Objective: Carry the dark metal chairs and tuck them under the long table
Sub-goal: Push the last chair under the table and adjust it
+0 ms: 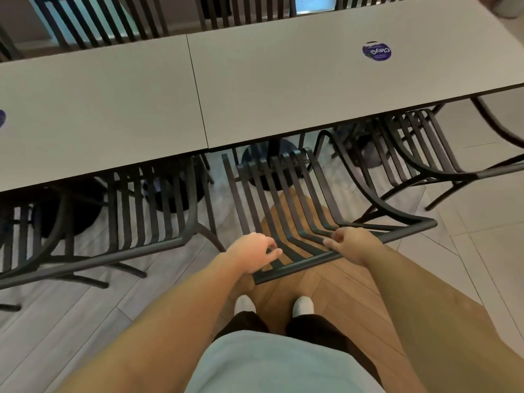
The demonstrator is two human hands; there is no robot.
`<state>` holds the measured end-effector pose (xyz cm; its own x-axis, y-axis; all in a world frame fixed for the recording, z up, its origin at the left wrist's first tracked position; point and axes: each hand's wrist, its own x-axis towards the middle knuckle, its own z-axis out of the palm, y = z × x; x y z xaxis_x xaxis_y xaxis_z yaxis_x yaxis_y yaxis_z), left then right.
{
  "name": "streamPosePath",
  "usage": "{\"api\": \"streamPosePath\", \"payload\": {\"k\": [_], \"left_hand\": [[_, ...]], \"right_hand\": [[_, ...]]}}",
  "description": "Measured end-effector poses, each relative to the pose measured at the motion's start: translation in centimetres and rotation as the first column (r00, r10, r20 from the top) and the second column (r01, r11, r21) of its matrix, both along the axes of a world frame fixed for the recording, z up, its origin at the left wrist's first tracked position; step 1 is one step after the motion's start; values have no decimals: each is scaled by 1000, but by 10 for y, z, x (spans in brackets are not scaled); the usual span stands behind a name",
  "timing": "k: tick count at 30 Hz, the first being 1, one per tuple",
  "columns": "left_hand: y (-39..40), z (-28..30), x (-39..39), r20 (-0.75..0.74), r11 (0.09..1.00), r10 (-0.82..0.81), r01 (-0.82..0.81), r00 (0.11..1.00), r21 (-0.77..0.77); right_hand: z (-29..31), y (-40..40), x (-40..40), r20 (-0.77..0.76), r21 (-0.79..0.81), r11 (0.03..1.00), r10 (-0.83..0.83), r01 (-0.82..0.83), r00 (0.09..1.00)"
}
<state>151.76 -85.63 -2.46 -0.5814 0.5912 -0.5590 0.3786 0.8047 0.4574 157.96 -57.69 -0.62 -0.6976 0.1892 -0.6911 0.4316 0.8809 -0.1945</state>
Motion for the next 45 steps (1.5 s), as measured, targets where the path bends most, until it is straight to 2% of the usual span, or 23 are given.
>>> {"api": "streamPosePath", "payload": {"k": [5, 10, 14, 17, 19, 27, 45], "left_hand": [[16, -12, 23, 20, 997, 58, -57, 998, -43], [42, -20, 49, 22, 975, 188, -184, 982, -125], [77, -25, 71, -48, 941, 190, -196, 981, -275], [98, -39, 76, -135, 888, 255, -287, 957, -358], [104, -44, 77, -159, 854, 272, -314, 949, -414], [112, -45, 66, -139, 829, 264, -298, 954, -473], [137, -45, -33, -166, 867, 184, -240, 969, -437]], "right_hand": [[-14, 33, 9, 30, 4, 995, 103, -103, 994], [-22, 74, -2, 67, -36, 956, 292, -290, 954], [-24, 111, -8, 108, -1, 879, 474, -477, 874], [-32, 133, -11, 97, 21, 828, 556, -560, 826], [-39, 139, -8, 52, 23, 827, 560, -562, 827], [-52, 144, -12, -5, 50, 829, 558, -557, 830], [-57, 169, -88, -44, 97, 859, 509, -503, 860]]}}
